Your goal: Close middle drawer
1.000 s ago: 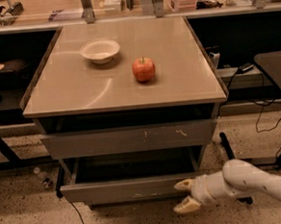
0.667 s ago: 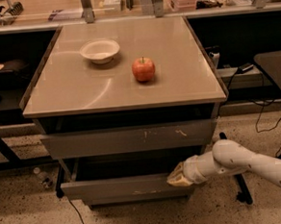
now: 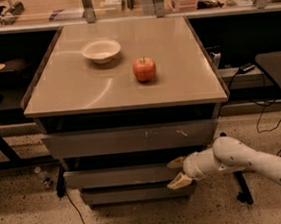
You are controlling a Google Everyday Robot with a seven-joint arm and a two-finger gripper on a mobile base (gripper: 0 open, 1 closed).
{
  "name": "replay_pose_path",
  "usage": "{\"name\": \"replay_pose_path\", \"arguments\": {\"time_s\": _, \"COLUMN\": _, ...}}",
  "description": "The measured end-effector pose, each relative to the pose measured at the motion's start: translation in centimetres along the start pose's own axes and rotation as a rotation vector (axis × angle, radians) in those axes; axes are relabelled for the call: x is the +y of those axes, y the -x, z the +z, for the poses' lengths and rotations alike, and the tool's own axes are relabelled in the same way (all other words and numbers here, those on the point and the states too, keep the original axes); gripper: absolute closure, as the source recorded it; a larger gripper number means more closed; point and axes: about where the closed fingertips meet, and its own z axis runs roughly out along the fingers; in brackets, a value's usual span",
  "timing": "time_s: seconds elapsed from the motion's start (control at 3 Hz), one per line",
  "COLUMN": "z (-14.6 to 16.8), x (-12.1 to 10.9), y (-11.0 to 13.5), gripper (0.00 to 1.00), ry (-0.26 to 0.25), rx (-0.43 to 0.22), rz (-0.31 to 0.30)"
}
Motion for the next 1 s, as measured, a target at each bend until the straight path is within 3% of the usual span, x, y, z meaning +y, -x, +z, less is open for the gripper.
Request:
{"name": "replay_pose_path", "arguments": {"time_s": 0.33, "z": -0.58, "x": 1.65, "y": -0.10, "gripper": 0.41, "ry": 0.010, "rx": -0.012, "rz": -0.002}}
{"name": "replay_pose_path", "arguments": {"time_s": 0.67, "z": -0.59, "x": 1.73, "y": -0.16, "gripper": 0.38, "ry": 0.011, "rx": -0.013, "rz": -0.001}}
{"name": "replay_pose_path", "arguments": {"time_s": 1.0, "z": -0.59, "x": 1.73, "y": -0.16, "gripper": 0.16, "ry": 0.011, "rx": -0.013, "rz": -0.001}}
